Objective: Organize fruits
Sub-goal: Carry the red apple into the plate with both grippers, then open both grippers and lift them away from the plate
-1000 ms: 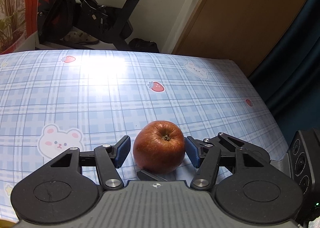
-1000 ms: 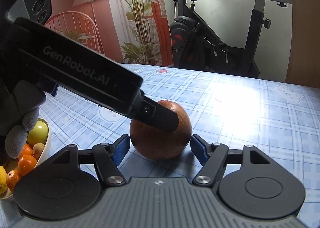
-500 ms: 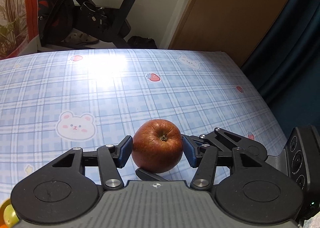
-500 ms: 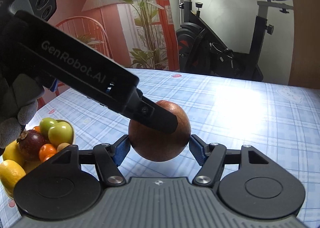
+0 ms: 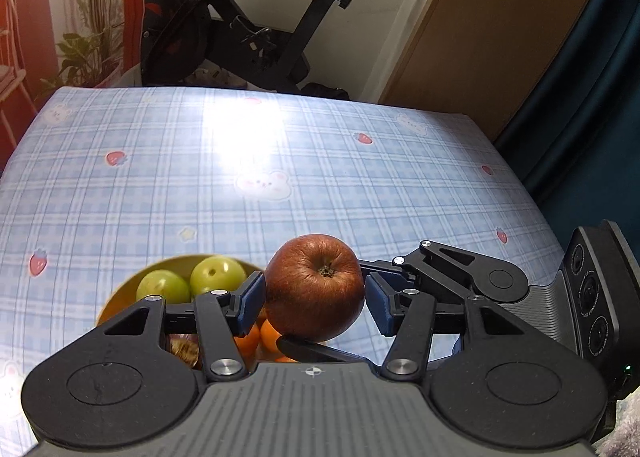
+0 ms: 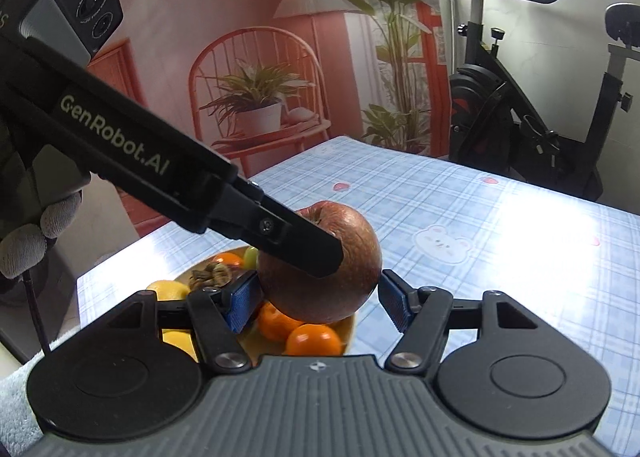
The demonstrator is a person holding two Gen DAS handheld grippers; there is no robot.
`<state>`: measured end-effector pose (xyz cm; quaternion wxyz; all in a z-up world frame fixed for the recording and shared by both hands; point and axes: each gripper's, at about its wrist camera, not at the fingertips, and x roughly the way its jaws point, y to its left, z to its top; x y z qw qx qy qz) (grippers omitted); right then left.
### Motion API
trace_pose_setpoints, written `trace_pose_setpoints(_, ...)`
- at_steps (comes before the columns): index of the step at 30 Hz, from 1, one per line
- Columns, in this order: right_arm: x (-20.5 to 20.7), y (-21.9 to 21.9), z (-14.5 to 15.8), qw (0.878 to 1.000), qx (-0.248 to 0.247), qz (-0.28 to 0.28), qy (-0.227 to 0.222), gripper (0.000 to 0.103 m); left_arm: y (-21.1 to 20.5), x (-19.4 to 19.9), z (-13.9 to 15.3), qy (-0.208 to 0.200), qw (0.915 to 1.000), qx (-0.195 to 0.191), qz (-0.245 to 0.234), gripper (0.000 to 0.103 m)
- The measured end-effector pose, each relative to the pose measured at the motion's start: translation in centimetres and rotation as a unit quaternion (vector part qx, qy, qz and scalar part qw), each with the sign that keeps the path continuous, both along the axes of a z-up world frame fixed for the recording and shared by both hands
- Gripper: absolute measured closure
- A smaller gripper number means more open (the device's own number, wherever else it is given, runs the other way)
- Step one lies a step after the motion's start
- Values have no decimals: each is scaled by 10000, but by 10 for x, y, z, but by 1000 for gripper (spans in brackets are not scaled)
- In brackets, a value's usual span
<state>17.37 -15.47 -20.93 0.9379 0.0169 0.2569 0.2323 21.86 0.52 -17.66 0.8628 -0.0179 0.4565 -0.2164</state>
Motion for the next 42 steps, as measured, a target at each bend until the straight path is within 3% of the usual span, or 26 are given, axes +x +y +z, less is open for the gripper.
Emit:
trace_pose_setpoints(8, -1, 26, -17, 9991, 24, 167, 396, 36, 27, -12, -18, 180, 9994, -78, 276, 45)
trace_pose_setpoints(19, 5, 39, -17, 9971, -101, 220, 727, 35, 42, -13, -23, 300, 9987, -276, 311, 47)
trace_pose_setpoints(26, -5, 36, -10, 9975, -244, 42, 660, 34, 48, -27, -13, -68, 9978, -495, 434, 45)
trace_pose_setpoints(29, -13, 34, -2, 9981, -304, -72, 532, 33, 50, -36, -3, -358, 9965, -495, 567, 39)
trace_pose_setpoints(33, -31, 26, 15, 9985, -255, -422, 219, 24, 51, -55, 12, -876, 9916, -296, 901, 21)
trace_pose_setpoints(36, -45, 17, 33, 9966, -167, -810, -42, 13, 47, -71, 21, -1151, 9872, -116, 1097, 18)
trace_pose_setpoints(40, -65, -1, 57, 9896, 112, -1416, -211, 4, 33, -94, 39, -1551, 9753, 681, 1421, 15)
trace_pose_setpoints(42, -76, -6, 72, 9856, 75, -1660, -302, 2, 29, -106, 52, -1762, 9690, 848, 1512, 14)
